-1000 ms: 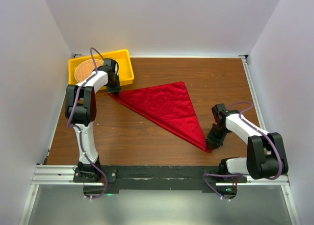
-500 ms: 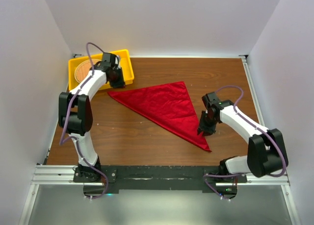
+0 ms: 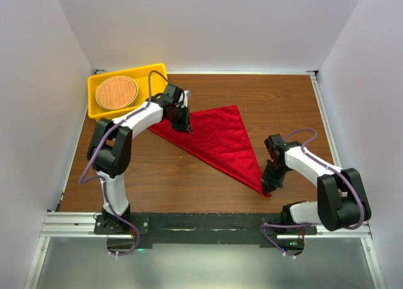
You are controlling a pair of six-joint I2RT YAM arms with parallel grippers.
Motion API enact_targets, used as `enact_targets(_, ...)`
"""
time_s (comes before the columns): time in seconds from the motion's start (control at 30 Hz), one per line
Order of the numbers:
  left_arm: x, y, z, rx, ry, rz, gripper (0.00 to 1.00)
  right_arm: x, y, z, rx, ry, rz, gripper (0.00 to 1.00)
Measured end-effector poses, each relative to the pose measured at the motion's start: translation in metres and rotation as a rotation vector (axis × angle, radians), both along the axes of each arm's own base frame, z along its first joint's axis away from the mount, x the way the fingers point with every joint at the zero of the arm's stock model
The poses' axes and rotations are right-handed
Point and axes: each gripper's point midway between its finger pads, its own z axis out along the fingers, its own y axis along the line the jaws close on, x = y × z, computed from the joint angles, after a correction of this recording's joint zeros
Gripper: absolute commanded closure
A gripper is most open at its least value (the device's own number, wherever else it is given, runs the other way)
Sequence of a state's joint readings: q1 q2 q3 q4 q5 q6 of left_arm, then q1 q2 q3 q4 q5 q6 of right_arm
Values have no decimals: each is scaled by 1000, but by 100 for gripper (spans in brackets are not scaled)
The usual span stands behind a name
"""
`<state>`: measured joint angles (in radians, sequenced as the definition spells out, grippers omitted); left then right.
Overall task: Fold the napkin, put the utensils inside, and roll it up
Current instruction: Fold the napkin
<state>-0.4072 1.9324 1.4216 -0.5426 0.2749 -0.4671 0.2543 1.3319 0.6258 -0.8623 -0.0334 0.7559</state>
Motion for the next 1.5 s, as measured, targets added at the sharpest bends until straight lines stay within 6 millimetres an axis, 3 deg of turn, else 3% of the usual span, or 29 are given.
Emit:
enact_targets(0.07,-6,-7,-2,-14,11,-17,82,1,0,1,1,1,4,75)
enact_targets(0.17,-14,-16,-4,-57,33,-42,82,7,4,5,8,-26,47,50)
enact_targets(0.23,-19,-20,-6,-83,45,-54,83,20,14,16,28,-83,97,47)
enact_targets(0.37,-29,-25,-13,-123,77,-69,86,76,64,53,158,-282,235,51)
enact_targets(0.4,-32,-25,-15,-128,88,-70,87,99,86,64,214,-328,268,57)
enact_targets(0.43,-35,-26,-16,-131,95,-72,87,109,96,67,238,-349,288,61)
enact_targets(0.5,-36,-27,-17,-136,100,-76,89,132,125,70,304,-363,333,72)
enact_targets(0.63,-36,-27,-17,-138,99,-78,90,173,182,52,404,-358,418,78)
enact_targets(0.7,-38,-26,-19,-134,105,-80,90,173,201,38,432,-328,452,79)
enact_targets(0.8,-42,-23,-27,-118,115,-83,91,162,214,26,458,-281,482,81)
enact_targets(0.97,-53,-14,-45,-89,161,-75,91,149,227,27,509,-264,535,82)
enact_targets(1.27,-52,-1,-50,-126,165,-46,92,127,219,8,511,-208,574,85)
enact_targets(1.5,-48,6,-47,-107,146,-25,90,117,214,10,521,-211,589,84)
